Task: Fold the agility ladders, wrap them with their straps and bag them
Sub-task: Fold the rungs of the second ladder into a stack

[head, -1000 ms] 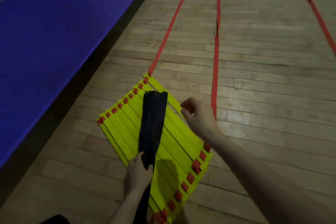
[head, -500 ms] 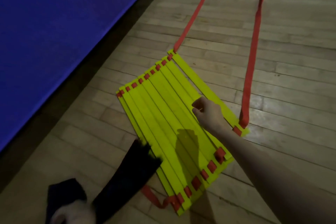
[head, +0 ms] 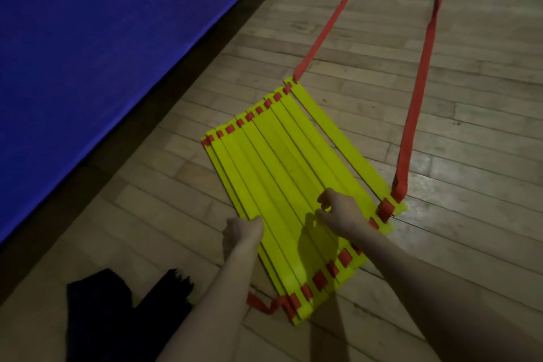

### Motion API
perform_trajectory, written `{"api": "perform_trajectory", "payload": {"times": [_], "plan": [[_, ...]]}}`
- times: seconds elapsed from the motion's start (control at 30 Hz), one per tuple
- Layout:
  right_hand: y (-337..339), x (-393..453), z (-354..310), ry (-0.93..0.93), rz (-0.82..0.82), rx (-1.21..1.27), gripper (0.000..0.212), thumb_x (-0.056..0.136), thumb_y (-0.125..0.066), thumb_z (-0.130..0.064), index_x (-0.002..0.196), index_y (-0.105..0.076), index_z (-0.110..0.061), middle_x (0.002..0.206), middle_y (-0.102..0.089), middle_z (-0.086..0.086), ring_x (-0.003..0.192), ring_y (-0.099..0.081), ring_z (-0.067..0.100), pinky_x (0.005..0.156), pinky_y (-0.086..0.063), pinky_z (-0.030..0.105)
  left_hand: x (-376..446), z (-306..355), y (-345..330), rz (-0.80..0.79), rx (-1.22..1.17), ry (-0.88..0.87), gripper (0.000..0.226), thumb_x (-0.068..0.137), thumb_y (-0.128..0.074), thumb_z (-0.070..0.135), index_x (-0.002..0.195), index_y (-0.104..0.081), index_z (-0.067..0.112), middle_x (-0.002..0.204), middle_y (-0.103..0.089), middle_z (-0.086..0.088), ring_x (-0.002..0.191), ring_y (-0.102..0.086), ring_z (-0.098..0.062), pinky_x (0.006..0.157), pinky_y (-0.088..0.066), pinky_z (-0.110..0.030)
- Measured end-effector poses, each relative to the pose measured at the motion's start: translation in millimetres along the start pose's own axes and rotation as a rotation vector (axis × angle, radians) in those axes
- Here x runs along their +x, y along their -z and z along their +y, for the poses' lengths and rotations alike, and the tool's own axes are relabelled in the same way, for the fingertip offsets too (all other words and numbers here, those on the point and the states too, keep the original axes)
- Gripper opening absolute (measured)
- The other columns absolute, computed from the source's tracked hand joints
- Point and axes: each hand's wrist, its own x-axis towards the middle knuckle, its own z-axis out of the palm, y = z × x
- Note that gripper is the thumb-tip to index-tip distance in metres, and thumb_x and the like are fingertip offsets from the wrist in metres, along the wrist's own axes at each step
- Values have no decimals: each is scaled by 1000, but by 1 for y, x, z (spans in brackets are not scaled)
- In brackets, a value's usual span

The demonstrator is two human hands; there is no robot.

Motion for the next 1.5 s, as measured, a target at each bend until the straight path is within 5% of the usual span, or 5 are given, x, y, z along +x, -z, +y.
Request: {"api": "perform_trajectory", "payload": {"times": [0.17,0.47,0.97,1.33,1.5], "plan": [[-18,-9,7,-25,-102,-3,39,94,-61,-29,127,-53,-9,125,-62,12,116,-57,28,88,-44,33,-21,12,-9,-210,-395,-7,33,82,-71,24,104,-64,0,75,-59,-13,67,-57,-25,66,-48,-29],[-32,-21,-11,87,-88,-3,57,84,-72,-39,130,-52,-12,128,-56,10,116,-55,25,92,-40,30,-35,9,-41,-535,-807,41,110,52,-85,34,146,-34,8,147,-41,-15,136,-36,-33,109,-34,-49],[-29,-18,-2,31,-73,267,31,96,-58,-30,87,-69,-2,91,-66,18,82,-56,18,80,-45,38,-69,25,-36,-509,-876,157,13,79,-64,17,81,-54,8,71,-50,-11,64,-52,-25,59,-44,-30],[-19,-18,-9,-80,-50,577,20,90,-67,-21,95,-67,-1,86,-65,10,78,-57,16,62,-42,23,-80,22,-41,-559,-914,132,37,73,-57,19,100,-64,-5,82,-64,-22,70,-63,-32,62,-52,-36],[-20,-21,-13,87,115,351,8,90,-66,-12,84,-62,-15,74,-58,-5,68,-53,9,57,-36,13,-84,21,-42,-468,-912,99,112,43,-88,42,140,-41,12,126,-58,-19,102,-62,-33,70,-54,-37]]}}
